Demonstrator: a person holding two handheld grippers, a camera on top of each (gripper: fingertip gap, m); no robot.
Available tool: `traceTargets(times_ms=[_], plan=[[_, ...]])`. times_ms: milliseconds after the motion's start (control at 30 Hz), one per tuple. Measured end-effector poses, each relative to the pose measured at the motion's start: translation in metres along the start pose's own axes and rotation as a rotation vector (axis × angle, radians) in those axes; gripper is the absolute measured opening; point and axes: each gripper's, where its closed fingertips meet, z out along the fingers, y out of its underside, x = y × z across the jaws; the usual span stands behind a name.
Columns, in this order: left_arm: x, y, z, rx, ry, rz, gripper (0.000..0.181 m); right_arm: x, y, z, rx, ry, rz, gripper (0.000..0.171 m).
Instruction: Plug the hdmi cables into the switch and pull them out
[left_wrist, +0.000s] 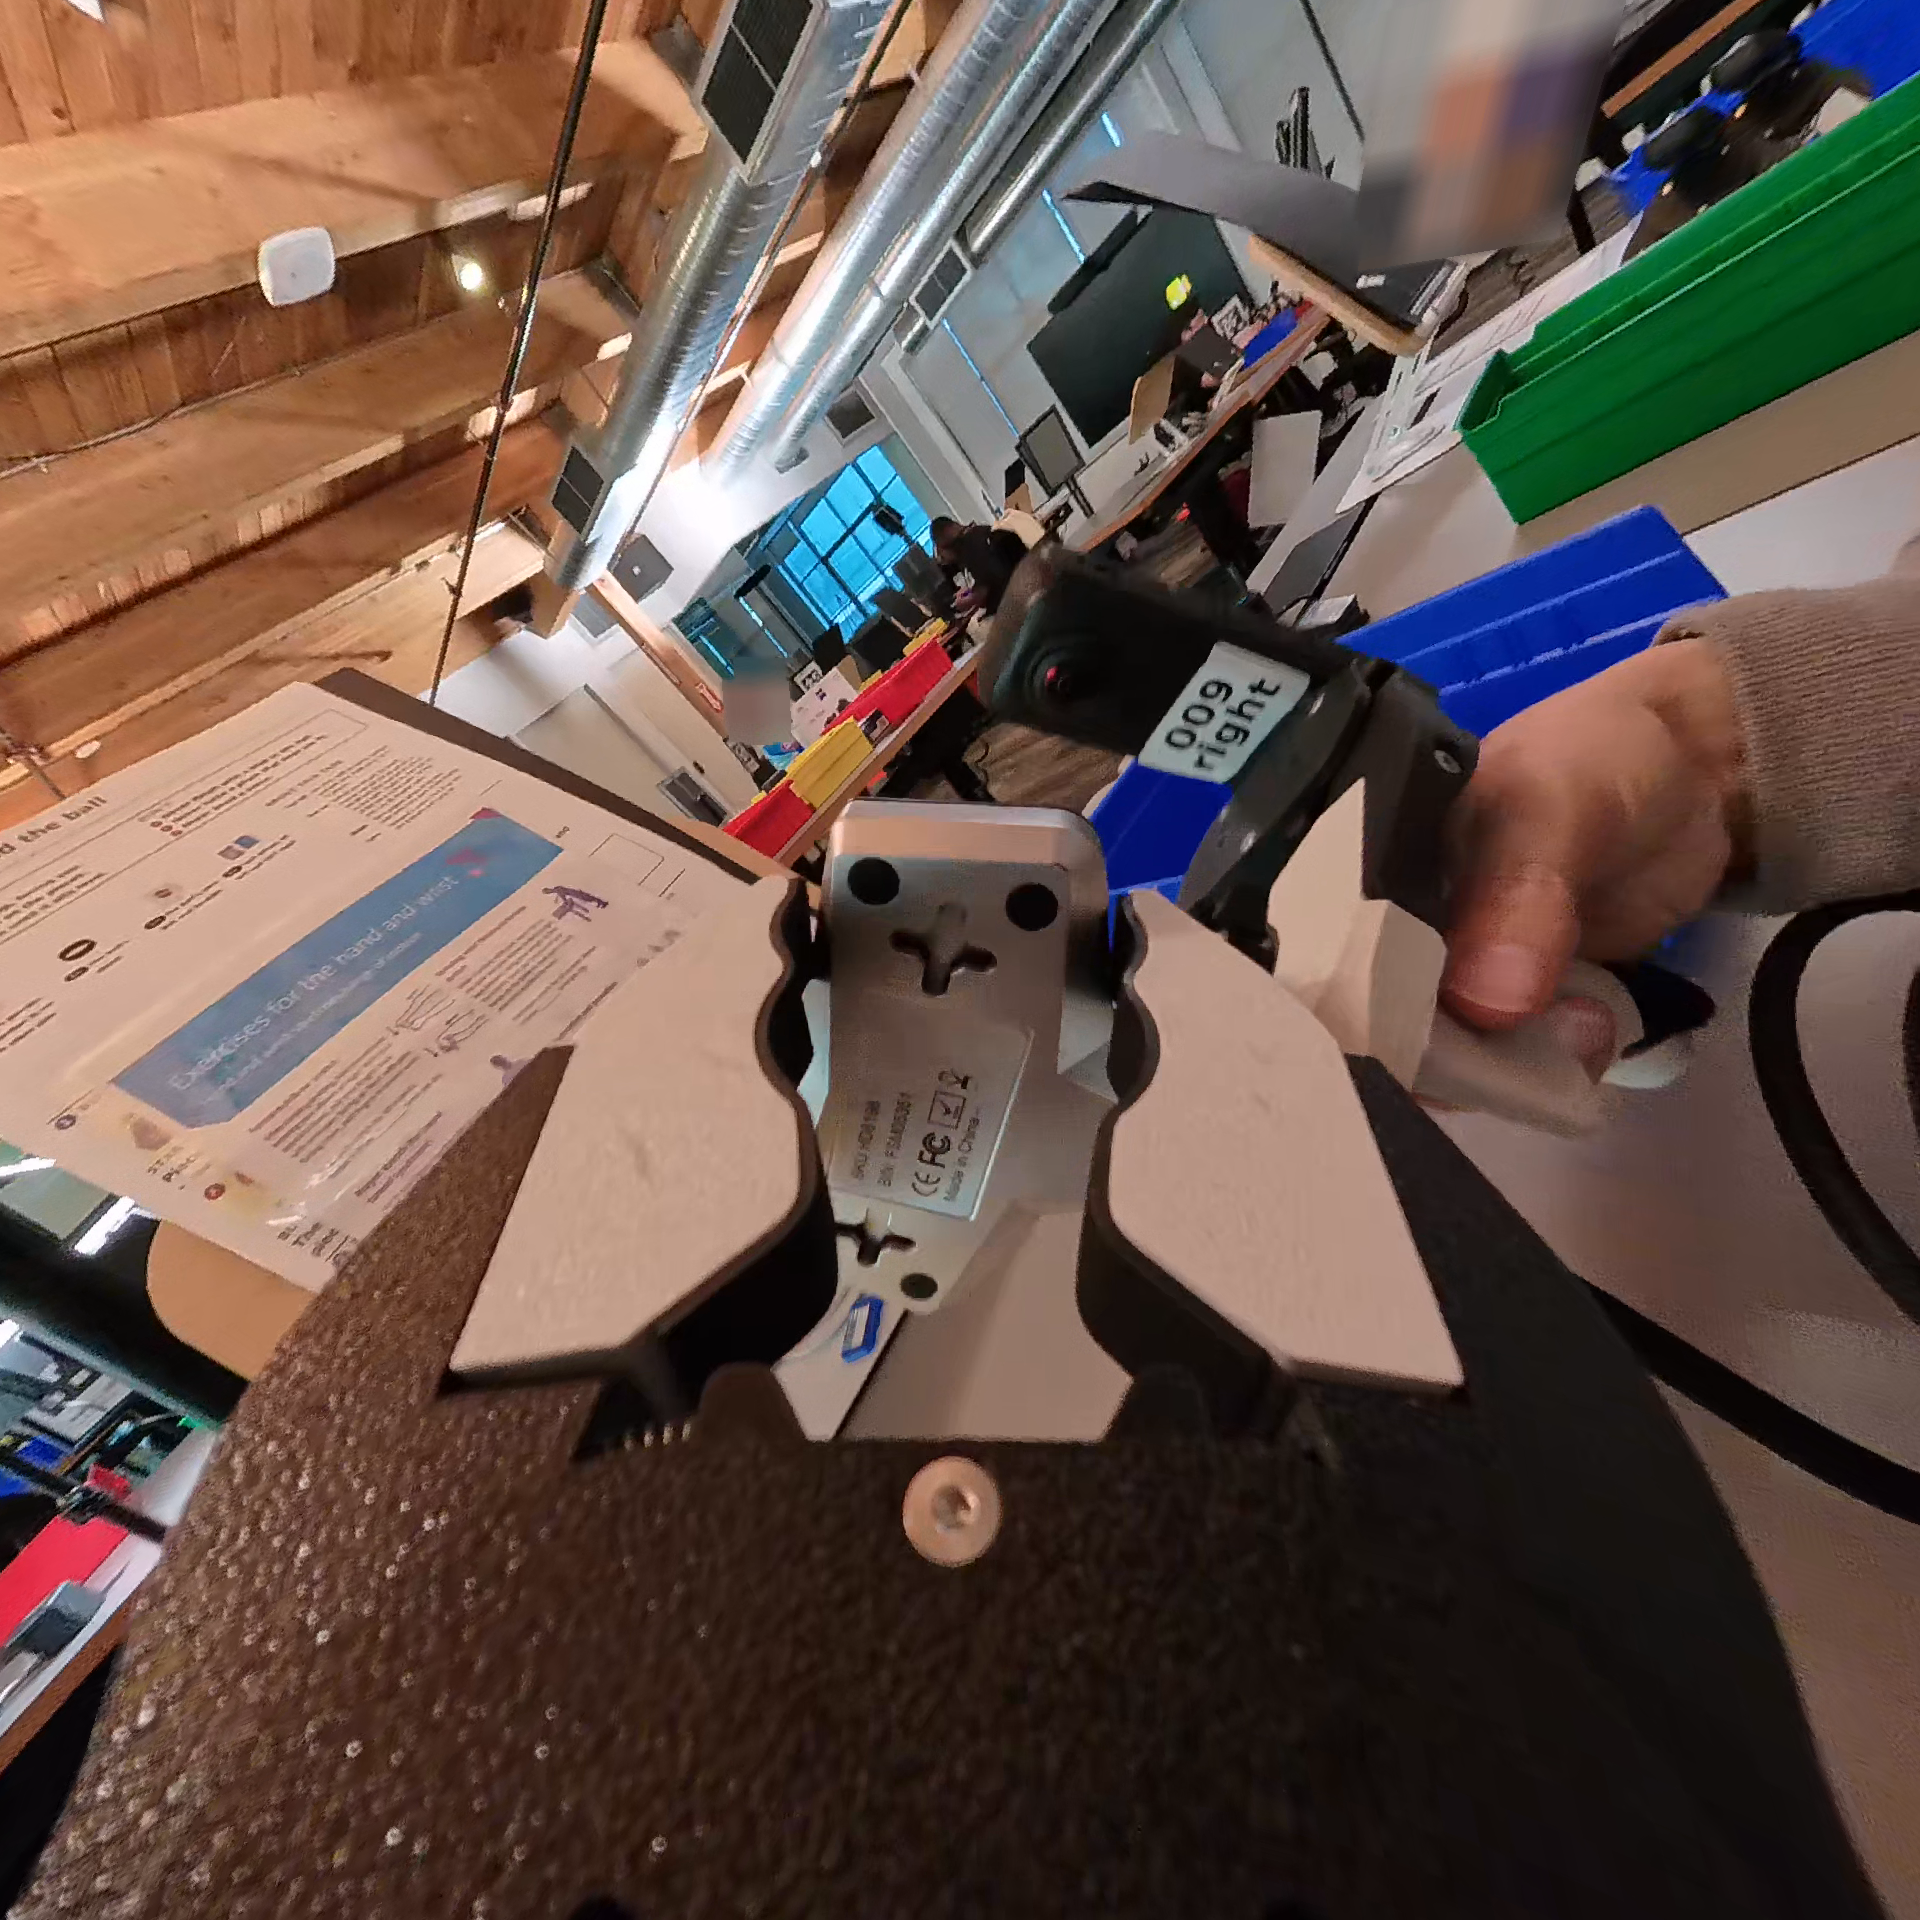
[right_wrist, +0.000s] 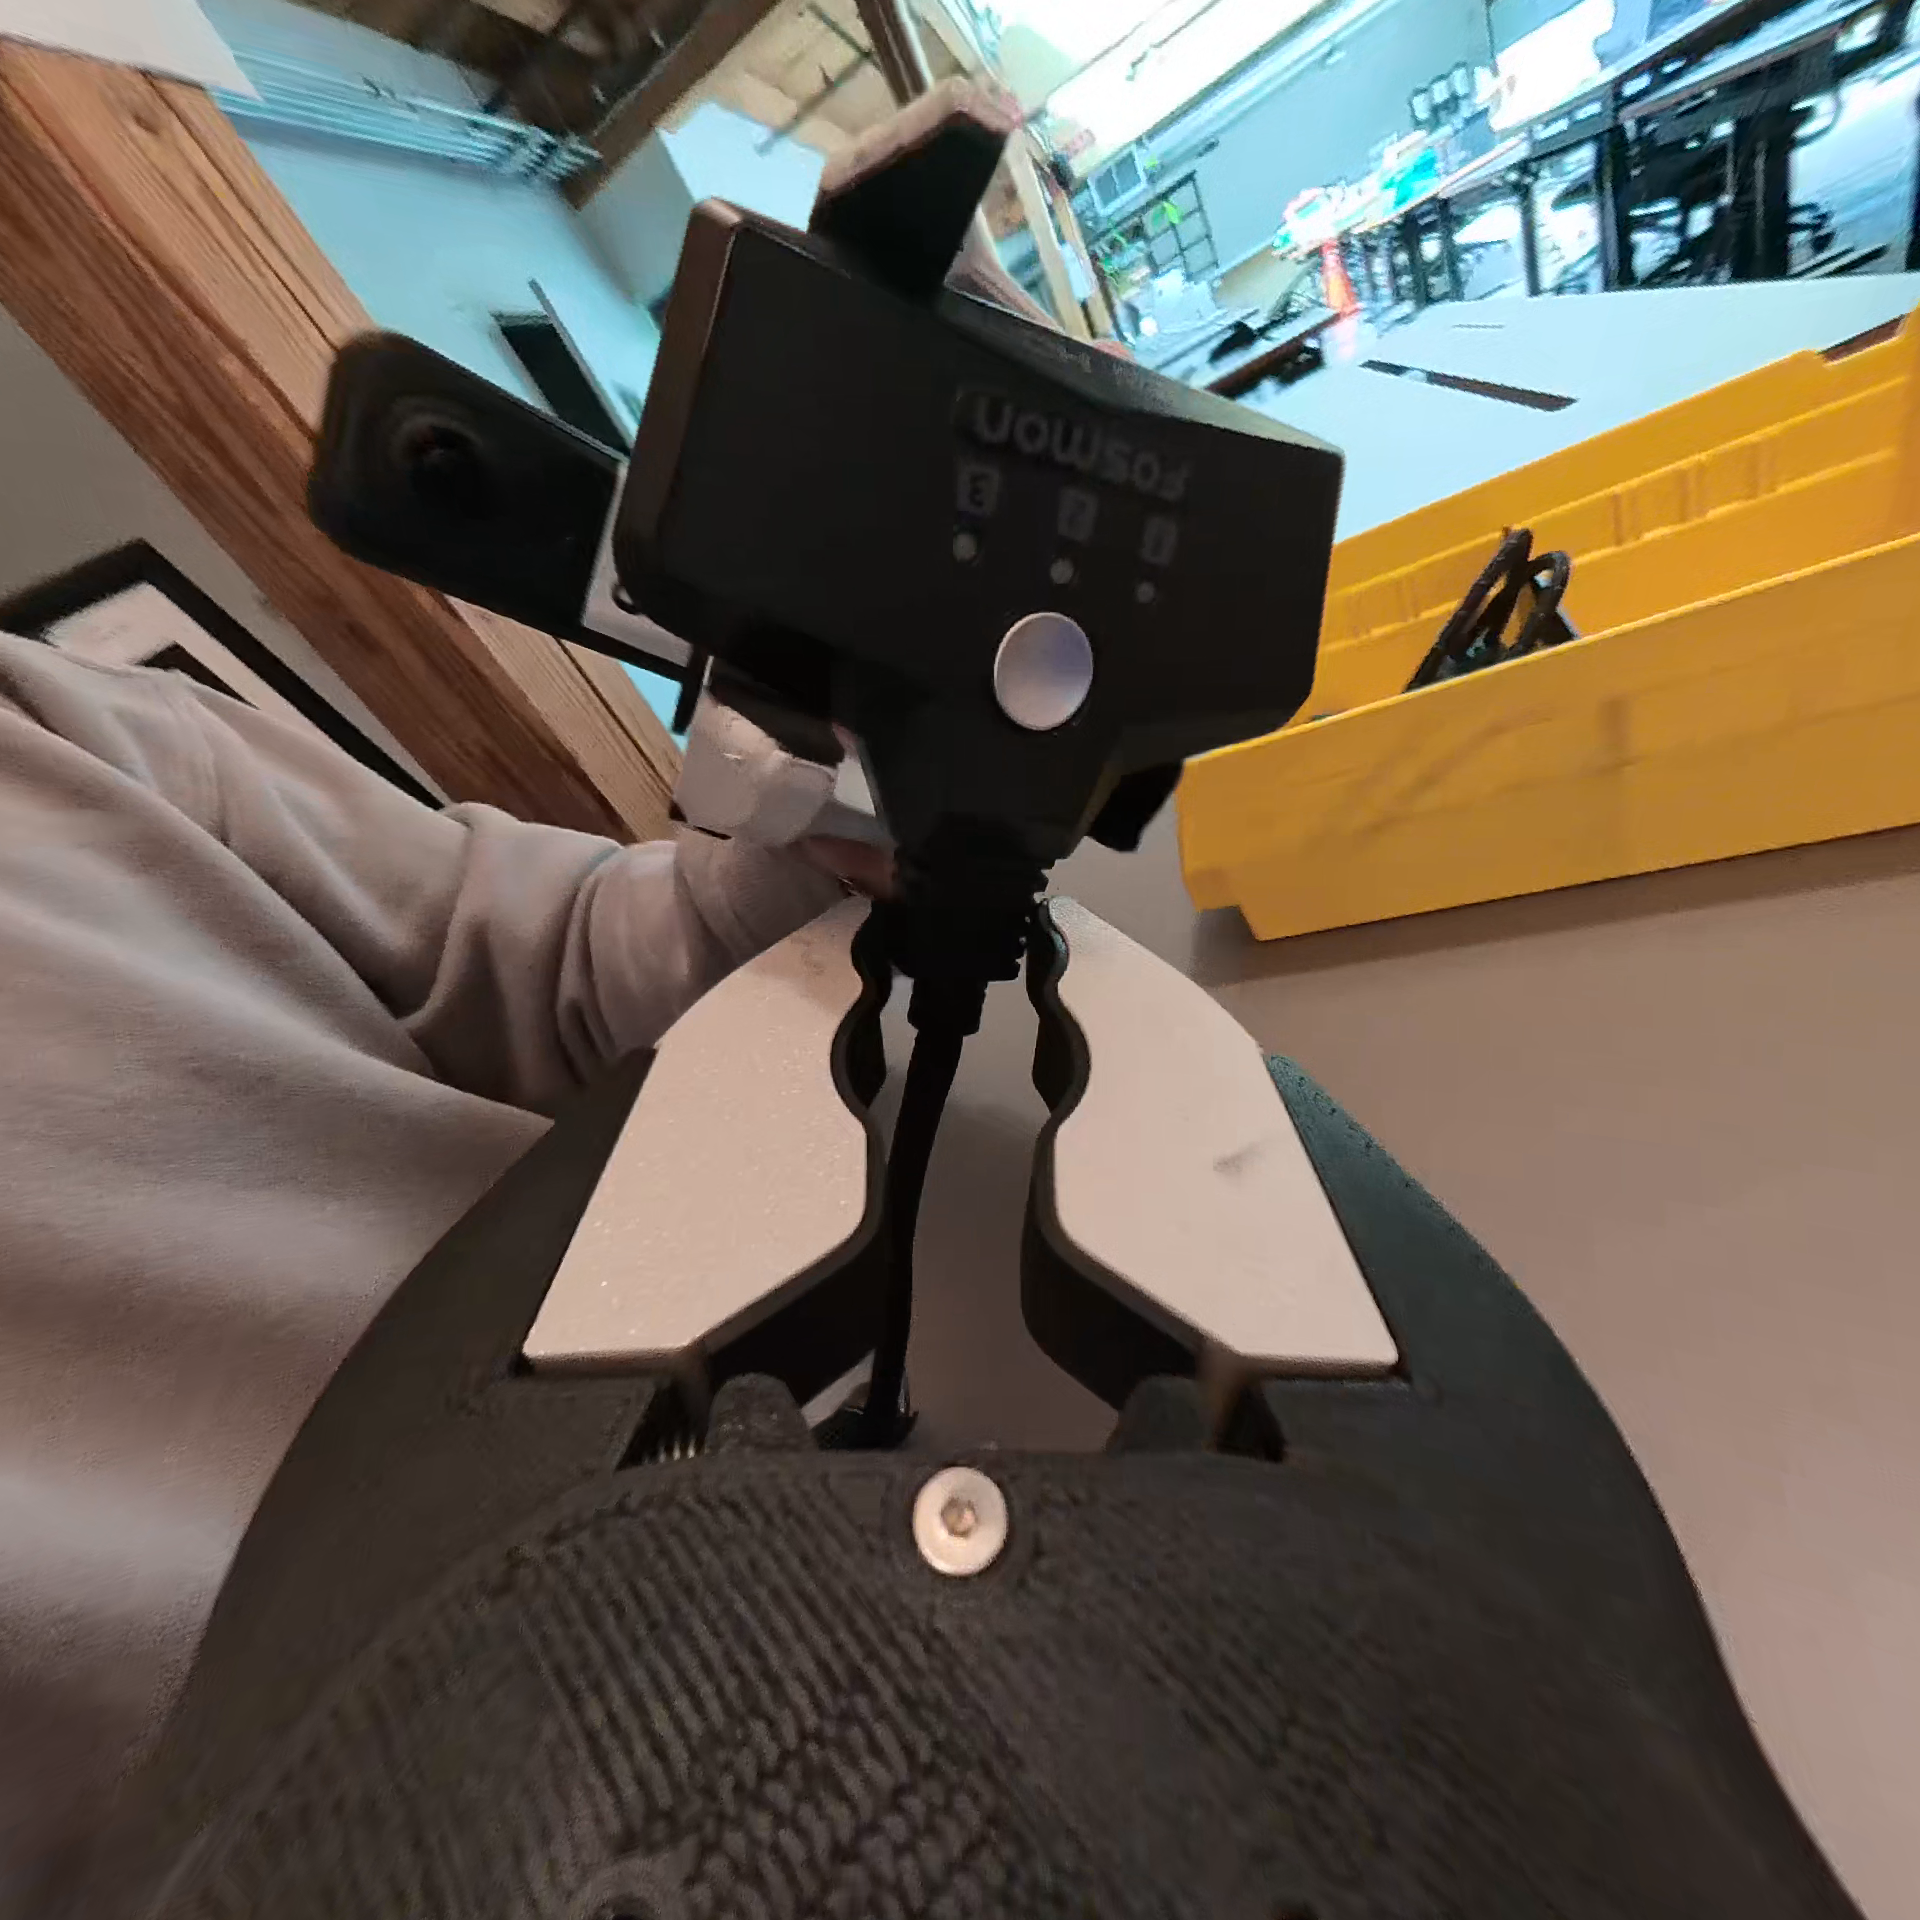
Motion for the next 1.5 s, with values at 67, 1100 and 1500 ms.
traceTargets(times_ms=[67,1100,1500], plan=[[0.000,0.002,-0.002,-0.014,0.008,-0.023,0.054,0.011,0.001,-0.001,-0.031,0.092,-0.059,0.024],[0.014,0.021,-0.065,-0.114,0.426,-1.634,0.021,0.003,-0.024,-0.007,-0.070,0.462,-0.976,0.022],[0.025,0.067,-0.051,0.209,0.191,-2.135,0.020,0.023,-0.009,-0.012,0.016,0.431,-0.868,0.028]])
